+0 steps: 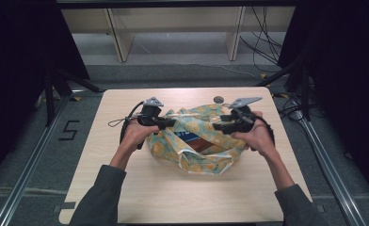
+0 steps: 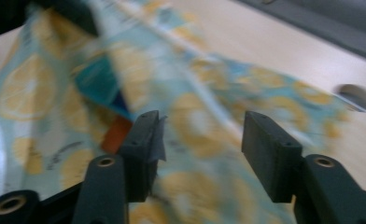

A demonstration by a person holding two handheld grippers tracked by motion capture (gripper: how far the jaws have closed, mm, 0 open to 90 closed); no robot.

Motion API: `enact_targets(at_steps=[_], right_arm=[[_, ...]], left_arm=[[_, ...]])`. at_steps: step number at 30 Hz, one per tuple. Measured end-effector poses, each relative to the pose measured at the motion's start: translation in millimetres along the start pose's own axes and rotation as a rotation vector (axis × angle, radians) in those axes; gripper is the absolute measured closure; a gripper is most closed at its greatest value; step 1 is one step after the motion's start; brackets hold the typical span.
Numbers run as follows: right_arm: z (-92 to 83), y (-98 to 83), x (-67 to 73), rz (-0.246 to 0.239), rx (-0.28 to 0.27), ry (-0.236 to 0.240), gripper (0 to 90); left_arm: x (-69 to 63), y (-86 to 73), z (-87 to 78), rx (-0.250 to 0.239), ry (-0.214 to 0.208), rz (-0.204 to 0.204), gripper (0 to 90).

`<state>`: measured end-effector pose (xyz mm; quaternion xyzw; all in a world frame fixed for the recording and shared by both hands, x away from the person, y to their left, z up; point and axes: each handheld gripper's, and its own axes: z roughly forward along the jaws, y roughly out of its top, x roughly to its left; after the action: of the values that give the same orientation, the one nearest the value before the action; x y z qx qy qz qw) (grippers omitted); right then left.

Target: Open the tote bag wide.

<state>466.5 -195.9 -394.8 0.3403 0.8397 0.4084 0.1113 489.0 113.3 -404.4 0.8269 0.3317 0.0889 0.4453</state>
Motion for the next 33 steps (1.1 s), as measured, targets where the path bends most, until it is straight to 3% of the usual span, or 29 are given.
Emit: enact_targets(at_steps=[1,3,4,5,6,7,9,10,11,13,15,17,18,19,20,21,22,23,24,25,27,28,29,31,33], right_arm=[[8.4,-2.0,4.9,-0.050,0.006,0.022,43.9],[18.0,-3.0,10.4,-0.068,0.014,0.044,41.8],[31.8,-1.8,21.1,-0.084,0.024,0.041,39.6],[39.0,-1.2,26.4,-0.090,0.015,0.013,38.7],[43.1,0.5,27.1,-0.116,0.041,0.006,38.9],[51.5,0.1,28.3,-0.120,0.057,-0.038,39.2],[65.3,-0.5,27.2,-0.169,0.125,-0.083,49.3],[71.3,-1.7,25.0,-0.198,0.134,-0.124,59.6],[73.4,-1.6,18.5,-0.270,0.163,-0.182,72.7],[77.0,-1.2,12.4,-0.232,0.142,-0.177,89.2],[74.8,1.6,3.6,-0.192,0.123,-0.205,90.0],[68.4,8.5,-4.0,-0.133,0.080,-0.187,90.0],[63.7,13.1,-11.0,-0.150,0.071,-0.221,90.0],[61.1,18.7,-12.7,-0.093,0.038,-0.198,90.0],[56.8,24.1,-18.7,-0.090,0.033,-0.201,90.0],[53.3,28.7,-26.3,-0.118,0.040,-0.234,90.0],[55.1,32.9,-25.6,-0.069,-0.003,-0.203,90.0],[55.1,32.9,-25.6,-0.069,-0.003,-0.203,90.0],[56.7,38.7,-31.6,-0.060,0.000,-0.240,90.0],[57.8,40.2,-36.9,-0.086,0.041,-0.263,90.0],[67.8,39.2,-39.0,-0.064,0.078,-0.260,90.0],[72.3,37.9,-42.9,-0.083,0.109,-0.293,90.0],[77.9,36.5,-45.6,-0.084,0.116,-0.288,90.0],[89.3,33.6,-48.8,-0.037,0.135,-0.290,90.0],[97.1,32.0,-53.7,-0.029,0.162,-0.294,90.0]], left_arm=[[-1.3,0.7,0.9,0.000,0.001,-0.003,87.1],[-2.3,1.3,1.4,0.002,-0.002,-0.004,86.7],[-4.6,2.2,2.5,0.007,-0.011,0.002,86.5],[-5.4,2.9,3.0,0.006,-0.008,0.013,86.3],[-6.3,3.4,3.2,0.006,-0.006,0.011,86.1],[-7.0,3.6,3.7,0.005,-0.012,0.012,85.9],[-9.8,3.3,5.0,0.013,-0.017,0.020,85.5],[-11.5,3.0,5.7,0.022,-0.021,0.028,85.1],[-13.1,2.6,5.9,0.026,-0.021,0.042,84.5],[-13.6,1.7,5.5,0.035,-0.028,0.052,83.7],[-18.7,-2.2,8.1,0.045,-0.040,0.065,83.0],[-20.5,-3.3,9.3,0.051,-0.029,0.074,82.1],[-22.0,-4.9,10.6,0.057,-0.026,0.082,82.1],[-21.8,-5.3,11.3,0.071,-0.028,0.099,81.9],[-23.6,-6.0,13.1,0.076,-0.015,0.097,81.7],[-24.3,-5.7,14.2,0.088,-0.004,0.122,81.0],[-24.0,-5.4,15.1,0.093,-0.006,0.140,79.7],[-24.0,-5.4,15.1,0.093,-0.006,0.140,79.0],[-24.2,-6.3,17.3,0.095,0.013,0.137,78.3],[-24.1,-6.7,18.3,0.101,0.024,0.142,77.0],[-28.1,-6.2,16.9,0.111,0.090,0.169,70.3],[-32.5,-5.3,14.0,0.100,0.107,0.191,69.3],[-37.7,-4.1,10.2,0.079,0.100,0.196,67.9],[-52.0,-2.5,6.1,0.041,0.072,0.217,67.7],[-64.9,-3.4,14.5,0.088,0.052,0.289,66.7]])
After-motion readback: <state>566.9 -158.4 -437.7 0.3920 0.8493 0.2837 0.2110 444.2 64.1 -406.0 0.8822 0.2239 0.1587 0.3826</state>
